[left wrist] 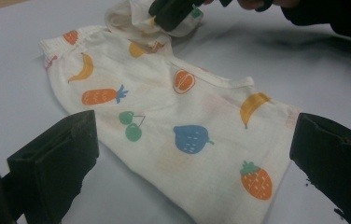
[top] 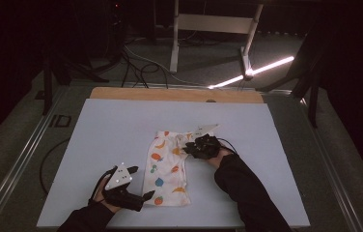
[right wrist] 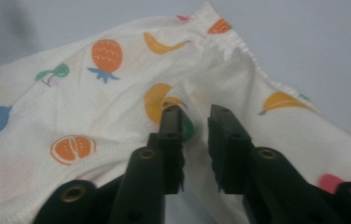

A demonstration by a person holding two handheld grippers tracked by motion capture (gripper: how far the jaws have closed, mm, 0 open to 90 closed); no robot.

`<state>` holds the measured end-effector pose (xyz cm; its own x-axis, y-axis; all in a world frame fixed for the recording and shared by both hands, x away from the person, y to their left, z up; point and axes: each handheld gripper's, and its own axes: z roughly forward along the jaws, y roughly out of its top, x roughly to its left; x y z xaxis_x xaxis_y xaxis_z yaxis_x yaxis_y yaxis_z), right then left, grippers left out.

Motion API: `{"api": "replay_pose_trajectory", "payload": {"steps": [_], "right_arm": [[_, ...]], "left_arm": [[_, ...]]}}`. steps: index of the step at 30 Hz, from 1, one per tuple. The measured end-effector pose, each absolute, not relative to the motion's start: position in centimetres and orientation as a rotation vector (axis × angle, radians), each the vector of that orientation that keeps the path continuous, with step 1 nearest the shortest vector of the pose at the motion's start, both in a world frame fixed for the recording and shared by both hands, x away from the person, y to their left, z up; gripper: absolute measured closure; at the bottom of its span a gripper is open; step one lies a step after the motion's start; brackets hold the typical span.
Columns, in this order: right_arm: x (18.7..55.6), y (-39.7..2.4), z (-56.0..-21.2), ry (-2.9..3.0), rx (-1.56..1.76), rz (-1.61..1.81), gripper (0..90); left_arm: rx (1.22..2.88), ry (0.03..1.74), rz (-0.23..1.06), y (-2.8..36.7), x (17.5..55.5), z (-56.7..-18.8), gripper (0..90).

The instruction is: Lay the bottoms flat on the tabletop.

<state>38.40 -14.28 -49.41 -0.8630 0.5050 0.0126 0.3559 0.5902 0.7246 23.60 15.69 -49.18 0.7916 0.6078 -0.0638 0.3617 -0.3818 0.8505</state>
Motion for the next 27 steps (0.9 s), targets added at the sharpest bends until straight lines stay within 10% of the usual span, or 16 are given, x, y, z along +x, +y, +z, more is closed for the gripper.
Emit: {"api": "replay_pose_trajectory", "payload": {"steps": [7,27], "right_arm": [[38.3,-13.4,-50.0,2.627,0.702,1.067,88.3],[32.2,-18.2,-44.3,2.666,0.548,1.168,89.2]], "left_arm": [[2.018,0.723,0.319,15.7,23.6,-49.3,1.9],[1.994,0.73,0.334,15.8,23.5,-49.0,1.9]]}}
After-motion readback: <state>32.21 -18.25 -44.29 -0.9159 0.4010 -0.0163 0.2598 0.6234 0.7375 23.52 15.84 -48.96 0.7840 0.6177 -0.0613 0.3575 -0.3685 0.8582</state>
